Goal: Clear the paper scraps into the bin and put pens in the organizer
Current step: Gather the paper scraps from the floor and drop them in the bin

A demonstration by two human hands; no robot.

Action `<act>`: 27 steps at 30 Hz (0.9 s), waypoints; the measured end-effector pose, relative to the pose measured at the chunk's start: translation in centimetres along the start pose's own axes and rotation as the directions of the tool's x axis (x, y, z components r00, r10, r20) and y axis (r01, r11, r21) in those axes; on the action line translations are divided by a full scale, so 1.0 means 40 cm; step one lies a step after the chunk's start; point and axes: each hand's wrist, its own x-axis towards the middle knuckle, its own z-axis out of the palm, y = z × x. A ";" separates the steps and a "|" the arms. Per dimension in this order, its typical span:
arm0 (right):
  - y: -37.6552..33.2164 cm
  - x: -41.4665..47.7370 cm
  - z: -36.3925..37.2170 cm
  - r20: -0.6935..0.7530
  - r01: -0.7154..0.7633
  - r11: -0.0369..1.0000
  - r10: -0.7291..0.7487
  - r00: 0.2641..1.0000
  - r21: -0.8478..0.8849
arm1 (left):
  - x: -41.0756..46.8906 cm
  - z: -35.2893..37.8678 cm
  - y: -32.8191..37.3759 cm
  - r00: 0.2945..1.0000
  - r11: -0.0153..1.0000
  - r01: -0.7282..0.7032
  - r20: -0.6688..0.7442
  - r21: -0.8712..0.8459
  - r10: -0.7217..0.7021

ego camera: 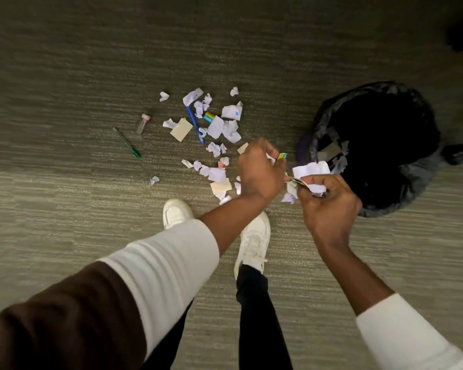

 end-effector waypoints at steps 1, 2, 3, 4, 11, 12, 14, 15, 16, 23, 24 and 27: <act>0.009 0.011 -0.038 -0.034 -0.015 1.000 0.015 0.999 0.010 | -0.014 0.023 0.027 1.000 1.000 -0.024 0.007 -0.001 0.024; 0.018 0.024 -0.072 -0.066 -0.038 0.999 0.040 0.997 0.029 | -0.027 0.047 0.054 0.999 0.999 -0.046 0.016 -0.005 0.046; 0.030 0.040 -0.101 -0.093 -0.068 0.996 0.074 0.993 0.057 | -0.039 0.071 0.078 0.997 0.998 -0.065 0.031 -0.020 0.065; 0.044 0.058 -0.126 -0.118 -0.100 0.991 0.110 0.987 0.084 | -0.050 0.097 0.099 0.996 0.996 -0.075 0.053 -0.040 0.078; 0.161 0.171 -0.198 -0.244 -0.244 0.966 0.257 0.935 0.085 | -0.096 0.260 0.198 0.951 0.961 -0.274 0.159 0.041 0.265; 0.173 0.178 -0.200 -0.242 -0.269 0.959 0.284 0.928 0.093 | -0.097 0.276 0.202 0.936 0.953 -0.298 0.213 0.052 0.281; 0.190 0.191 -0.200 -0.232 -0.314 0.944 0.330 0.915 0.106 | -0.101 0.295 0.207 0.901 0.937 -0.340 0.311 0.077 0.301; 0.196 0.196 -0.198 -0.229 -0.326 0.941 0.339 0.912 0.097 | -0.104 0.300 0.205 0.886 0.928 -0.362 0.340 0.081 0.316; 0.201 0.201 -0.195 -0.220 -0.329 0.940 0.340 0.914 0.085 | -0.106 0.303 0.201 0.872 0.919 -0.386 0.356 0.078 0.336; 0.162 0.146 -0.138 -0.107 -0.117 0.992 0.121 0.987 0.047 | -0.121 0.238 0.112 0.898 0.906 -0.395 0.272 0.153 0.345; 0.150 0.130 -0.120 -0.095 -0.070 0.996 0.075 0.993 0.055 | -0.115 0.217 0.092 0.916 0.916 -0.361 0.251 0.177 0.313; 0.105 0.086 -0.050 0.019 0.013 0.993 -0.015 1.000 0.114 | -0.090 0.144 0.009 0.955 0.931 -0.263 0.206 0.253 0.214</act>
